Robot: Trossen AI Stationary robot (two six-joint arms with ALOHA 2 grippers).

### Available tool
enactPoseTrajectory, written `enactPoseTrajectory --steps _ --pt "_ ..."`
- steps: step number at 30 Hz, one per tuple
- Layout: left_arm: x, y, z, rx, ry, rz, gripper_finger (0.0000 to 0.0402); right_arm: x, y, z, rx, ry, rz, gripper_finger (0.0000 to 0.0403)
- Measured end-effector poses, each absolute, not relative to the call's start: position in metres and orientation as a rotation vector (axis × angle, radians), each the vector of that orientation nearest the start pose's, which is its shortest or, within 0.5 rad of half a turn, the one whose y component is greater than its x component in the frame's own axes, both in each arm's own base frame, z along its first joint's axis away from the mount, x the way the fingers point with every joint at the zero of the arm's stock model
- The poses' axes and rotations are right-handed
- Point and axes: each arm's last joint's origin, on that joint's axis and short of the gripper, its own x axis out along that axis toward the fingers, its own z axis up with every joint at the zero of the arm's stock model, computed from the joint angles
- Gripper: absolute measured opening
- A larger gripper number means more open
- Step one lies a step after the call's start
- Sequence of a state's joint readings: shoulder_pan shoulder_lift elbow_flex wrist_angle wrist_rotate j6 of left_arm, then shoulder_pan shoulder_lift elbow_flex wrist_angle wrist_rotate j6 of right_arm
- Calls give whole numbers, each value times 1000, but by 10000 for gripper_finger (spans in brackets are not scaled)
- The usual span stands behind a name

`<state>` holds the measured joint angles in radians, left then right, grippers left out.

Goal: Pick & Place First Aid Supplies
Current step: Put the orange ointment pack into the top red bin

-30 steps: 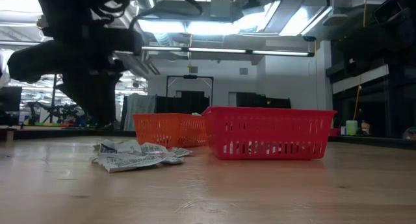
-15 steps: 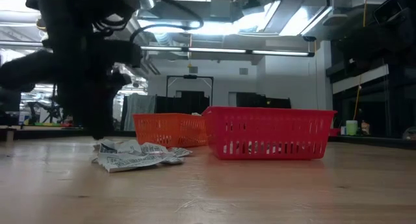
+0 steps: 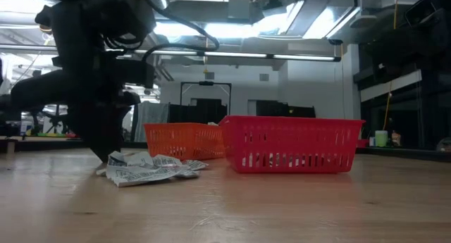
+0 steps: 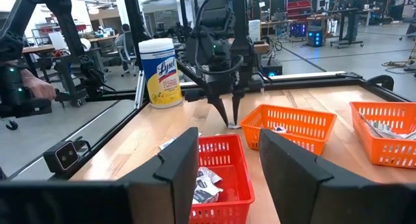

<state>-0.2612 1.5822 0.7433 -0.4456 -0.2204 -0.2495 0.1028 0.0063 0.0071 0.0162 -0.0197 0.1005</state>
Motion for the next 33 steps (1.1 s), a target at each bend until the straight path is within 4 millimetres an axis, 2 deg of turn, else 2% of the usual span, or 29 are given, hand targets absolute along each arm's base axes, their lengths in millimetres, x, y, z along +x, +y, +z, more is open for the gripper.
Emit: enactPoseTrajectory --steps 9,17,33 --pt "252 -61 131 77 1252 104 8 97 11 167 101 -11 124 163" --pt "253 -62 135 7 1254 102 3 97 11 167 101 -11 123 163" --pt "283 -77 193 -237 950 -129 1 97 11 167 101 -11 123 163"
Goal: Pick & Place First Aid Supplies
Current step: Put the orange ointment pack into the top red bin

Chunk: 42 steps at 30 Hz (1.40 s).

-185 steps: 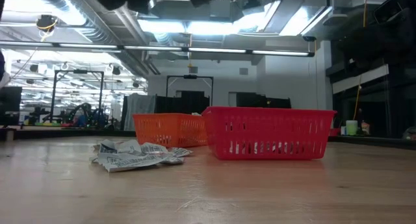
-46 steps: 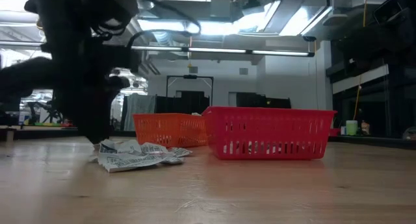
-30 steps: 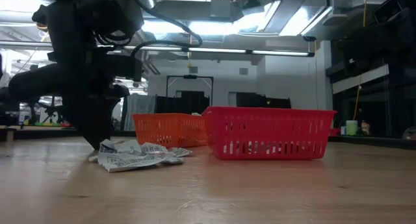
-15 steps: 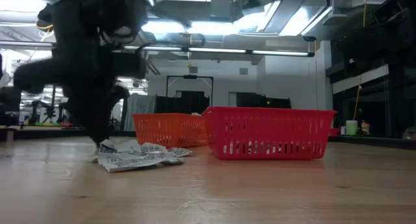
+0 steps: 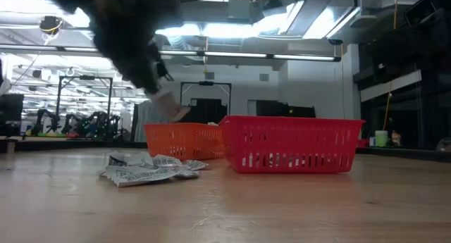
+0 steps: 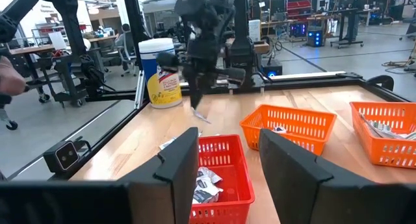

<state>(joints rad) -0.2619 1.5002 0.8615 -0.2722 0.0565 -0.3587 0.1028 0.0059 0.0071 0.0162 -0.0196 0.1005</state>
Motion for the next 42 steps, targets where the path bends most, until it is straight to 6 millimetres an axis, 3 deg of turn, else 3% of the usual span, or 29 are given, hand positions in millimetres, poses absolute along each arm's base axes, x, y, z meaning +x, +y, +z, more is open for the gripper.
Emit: enactPoseTrajectory --steps 9,24,33,42 --pt "304 -67 216 -350 769 -192 2 97 11 167 101 -11 124 163" --pt "338 -34 263 -340 566 -141 1 97 11 167 101 -11 124 163" --pt "382 -11 263 -286 491 -110 2 97 11 167 101 -11 124 163" --pt "439 31 250 -289 481 -85 2 97 11 167 101 -12 123 163"
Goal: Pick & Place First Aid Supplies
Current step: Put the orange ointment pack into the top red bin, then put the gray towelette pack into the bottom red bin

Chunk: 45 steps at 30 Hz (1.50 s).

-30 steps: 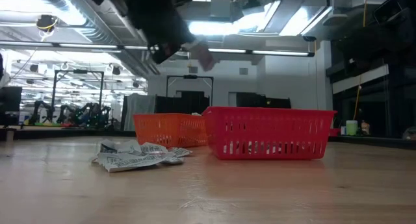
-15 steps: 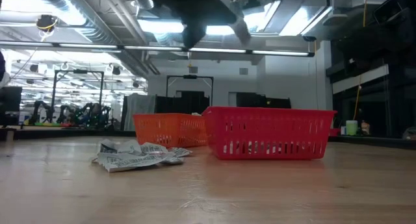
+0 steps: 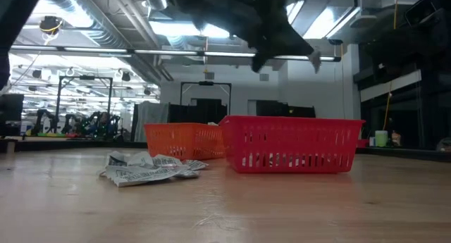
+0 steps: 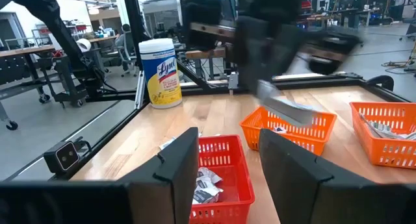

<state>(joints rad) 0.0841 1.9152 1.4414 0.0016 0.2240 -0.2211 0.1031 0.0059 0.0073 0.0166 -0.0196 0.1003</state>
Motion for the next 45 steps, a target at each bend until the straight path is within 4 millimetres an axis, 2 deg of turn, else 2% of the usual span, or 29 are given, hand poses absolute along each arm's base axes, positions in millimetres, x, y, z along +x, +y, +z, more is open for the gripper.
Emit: enactPoseTrajectory --steps 4,11,18,25,31,35,39,45 --pt "458 52 241 -308 475 -74 1 97 11 167 101 -11 124 163" --pt "476 82 219 -334 494 -15 1 97 11 167 101 -11 124 163" --pt "478 99 197 -329 539 82 3 97 11 167 101 -11 123 163" --pt "476 111 195 -305 538 101 16 97 11 167 101 -11 123 163" --pt "476 113 195 -240 539 100 50 97 11 167 101 -11 124 163" --pt "474 112 198 -267 539 80 79 97 11 167 101 -11 124 163" --pt "469 102 223 -250 516 1 96 97 11 167 101 -11 123 163" --pt "455 68 251 -90 590 23 98 97 11 167 101 -11 124 163"
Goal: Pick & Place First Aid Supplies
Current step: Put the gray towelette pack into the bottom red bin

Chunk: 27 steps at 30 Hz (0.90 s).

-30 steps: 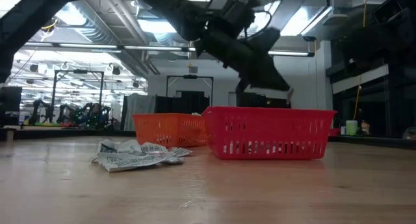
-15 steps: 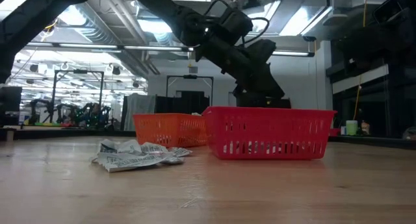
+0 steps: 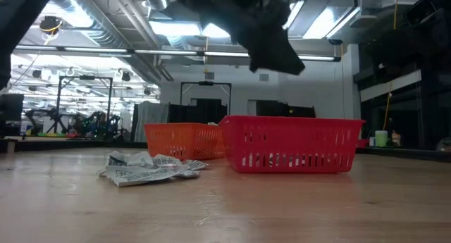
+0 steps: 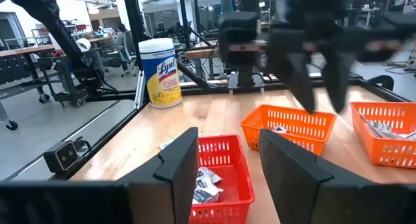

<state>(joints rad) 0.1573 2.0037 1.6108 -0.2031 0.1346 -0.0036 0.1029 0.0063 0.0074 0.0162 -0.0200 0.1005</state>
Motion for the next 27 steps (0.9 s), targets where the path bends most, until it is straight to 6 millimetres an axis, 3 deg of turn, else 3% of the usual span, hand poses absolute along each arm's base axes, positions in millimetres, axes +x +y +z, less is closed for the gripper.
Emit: enactPoseTrajectory --steps 6,17,27 --pt "440 39 268 -54 662 13 92 97 11 167 101 -11 124 163" --pt "395 -17 294 -20 897 -46 87 97 11 167 101 -12 124 163" --pt "349 -64 270 -32 937 -19 75 97 11 167 101 -11 124 163"
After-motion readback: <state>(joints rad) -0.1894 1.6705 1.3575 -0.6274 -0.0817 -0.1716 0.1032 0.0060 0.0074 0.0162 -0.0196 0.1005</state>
